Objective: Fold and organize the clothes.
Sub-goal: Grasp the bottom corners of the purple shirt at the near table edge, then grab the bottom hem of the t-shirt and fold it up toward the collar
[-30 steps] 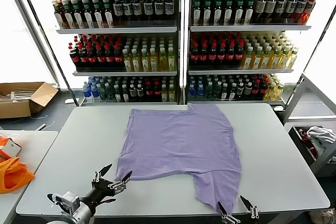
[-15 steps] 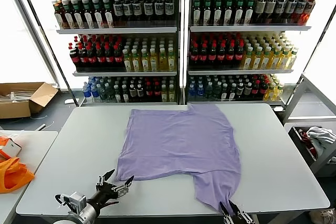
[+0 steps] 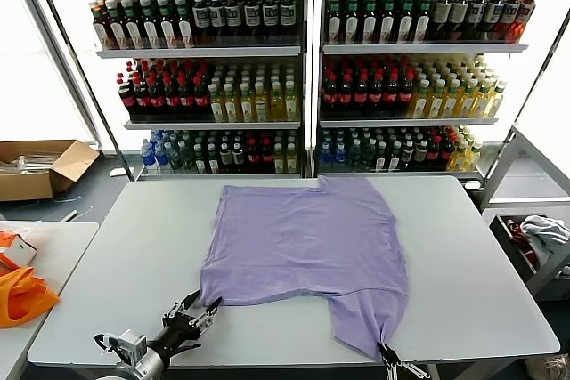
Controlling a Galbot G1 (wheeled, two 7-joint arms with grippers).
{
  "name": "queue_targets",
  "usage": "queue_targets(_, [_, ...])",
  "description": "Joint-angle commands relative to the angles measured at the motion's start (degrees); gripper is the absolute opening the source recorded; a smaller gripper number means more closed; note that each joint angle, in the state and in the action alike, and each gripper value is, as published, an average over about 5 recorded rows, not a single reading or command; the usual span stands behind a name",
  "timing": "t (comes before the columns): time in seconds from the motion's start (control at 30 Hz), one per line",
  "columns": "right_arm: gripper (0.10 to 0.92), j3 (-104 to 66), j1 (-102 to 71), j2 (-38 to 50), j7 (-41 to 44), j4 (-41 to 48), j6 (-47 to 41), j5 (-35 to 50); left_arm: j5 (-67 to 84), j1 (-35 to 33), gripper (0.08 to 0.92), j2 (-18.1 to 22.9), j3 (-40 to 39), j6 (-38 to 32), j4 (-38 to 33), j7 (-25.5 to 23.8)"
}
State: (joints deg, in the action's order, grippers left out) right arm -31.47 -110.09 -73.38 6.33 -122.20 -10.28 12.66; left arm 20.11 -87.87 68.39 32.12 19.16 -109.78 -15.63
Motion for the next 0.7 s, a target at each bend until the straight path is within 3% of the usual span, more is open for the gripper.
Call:
queue_targets(0.03, [0.108, 0.17, -0.13, -0.02, 0.13, 0.16, 0.06, -0.04, -0.02, -0.33, 0.413, -0.08, -0.05, -0.36, 0.24, 0.40])
queue_targets(0.37, [0.108, 0.97, 1.29, 0.62, 3.83, -1.33, 3.26, 2.00, 1.45, -2.06, 0.122, 0.56, 1.58, -0.70, -6.09, 3.31])
queue_targets(0.7, [0.108, 1.02, -2.84, 2.47, 6.33, -4.62, 7.13, 2.44, 1.46, -8.18, 0.088, 1.38, 6.60, 0.22, -12.23, 4.06])
